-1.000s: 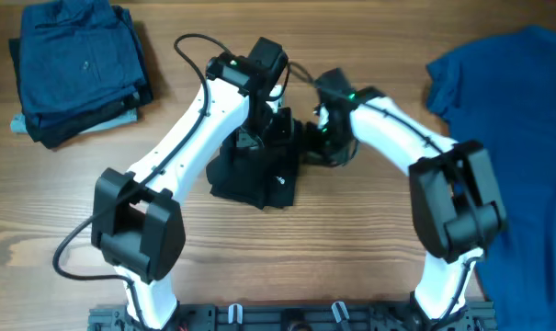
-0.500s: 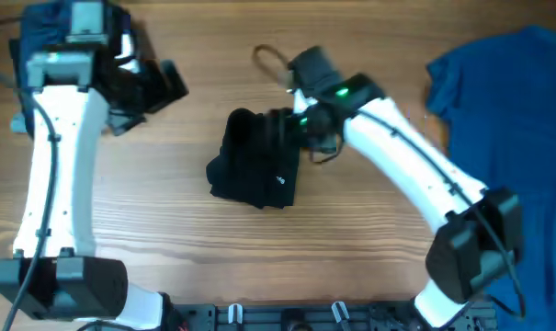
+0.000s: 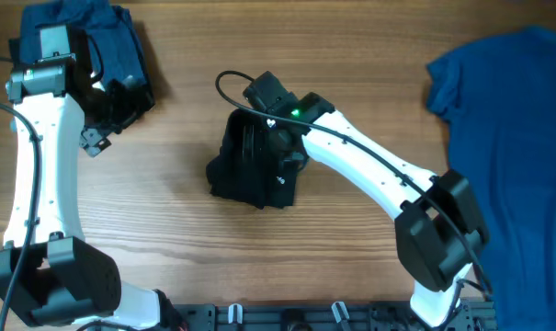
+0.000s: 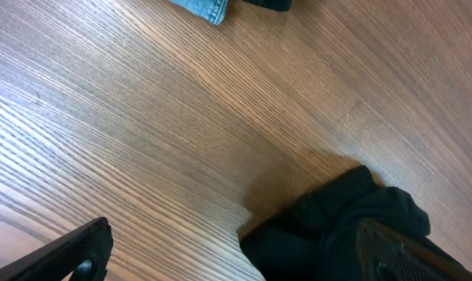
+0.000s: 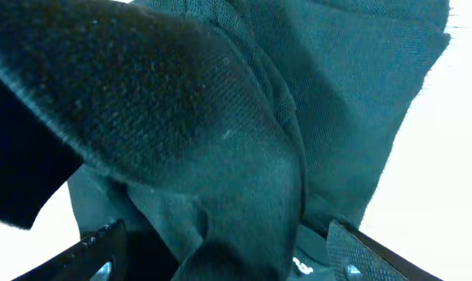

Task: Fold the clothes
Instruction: 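Press and tuck the folded bundle's top with the right gripper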

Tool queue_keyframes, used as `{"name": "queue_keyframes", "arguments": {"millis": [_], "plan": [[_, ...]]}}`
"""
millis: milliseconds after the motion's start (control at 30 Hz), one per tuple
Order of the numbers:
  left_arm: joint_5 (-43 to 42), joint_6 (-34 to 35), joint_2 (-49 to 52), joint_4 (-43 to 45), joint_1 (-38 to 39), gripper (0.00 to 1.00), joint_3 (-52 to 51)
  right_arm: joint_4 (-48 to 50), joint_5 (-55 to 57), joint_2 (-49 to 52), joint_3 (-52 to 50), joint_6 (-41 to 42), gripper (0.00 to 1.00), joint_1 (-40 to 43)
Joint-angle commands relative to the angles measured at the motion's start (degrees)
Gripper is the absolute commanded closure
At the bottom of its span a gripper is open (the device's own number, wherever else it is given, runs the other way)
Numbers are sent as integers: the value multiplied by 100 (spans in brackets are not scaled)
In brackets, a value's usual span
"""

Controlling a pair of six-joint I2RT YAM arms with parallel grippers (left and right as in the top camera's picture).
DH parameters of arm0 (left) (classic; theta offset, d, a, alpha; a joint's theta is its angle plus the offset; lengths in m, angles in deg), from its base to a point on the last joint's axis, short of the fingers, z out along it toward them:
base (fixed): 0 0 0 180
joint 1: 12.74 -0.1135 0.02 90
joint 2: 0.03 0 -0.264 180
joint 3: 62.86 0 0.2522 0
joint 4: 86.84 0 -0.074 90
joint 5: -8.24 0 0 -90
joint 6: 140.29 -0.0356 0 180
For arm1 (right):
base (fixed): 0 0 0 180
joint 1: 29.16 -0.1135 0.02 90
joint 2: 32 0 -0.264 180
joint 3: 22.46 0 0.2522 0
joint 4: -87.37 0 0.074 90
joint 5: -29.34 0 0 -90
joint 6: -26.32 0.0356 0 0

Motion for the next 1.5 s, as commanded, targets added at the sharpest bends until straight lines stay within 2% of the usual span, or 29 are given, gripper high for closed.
{"name": "queue_keyframes", "arguments": {"millis": [0,33,133,200,267,367,433,467,500,933,967,1033,1100,1167,1233,1300,1333,1467], "plan": [[96,94,-28,31,-24,0,-44,87,74,208,114,72,21,-42],[94,94,-28,31,-24,0,-44,57,76,286,114,68,23,-42],[94,94,-28,31,-24,0,-44,-83,251,343,114,61,39,-39],[96,94,-28,31,-24,0,-44,-192,448,343,136,55,53,-4],[94,94,-28,28,-24,0,-44,-326,529,343,188,15,62,52],[94,96,-28,13,-24,0,-44,-944,782,341,614,7,82,243],[96,94,-28,13,-24,0,-44,-1257,955,341,850,-11,86,306],[96,94,-28,9,-24,0,-44,-1370,953,341,922,-94,94,354],[96,96,-28,7,-24,0,-44,-1453,957,341,920,-122,96,376],[96,94,-28,-57,-20,0,-44,-1797,1412,343,509,-140,93,411],[96,94,-28,-61,-20,0,-44,-1784,1478,343,411,-140,86,411],[94,94,-28,-61,-20,0,-44,-1700,1537,343,234,-164,78,411],[94,94,-28,-61,-20,0,-44,-1432,1491,343,17,-286,79,411],[94,94,-28,-81,-20,0,-44,-1362,1488,343,-96,-282,85,411],[96,94,-28,-103,-20,0,-44,-1368,1491,343,-105,-284,86,424],[94,94,-28,-103,-20,0,-44,-1397,1493,343,-105,-284,85,444],[94,94,-28,-103,-20,0,-44,-1440,1521,343,-105,-284,78,472],[94,94,-28,-101,-20,0,-44,-2059,2164,339,118,72,77,737]]}}
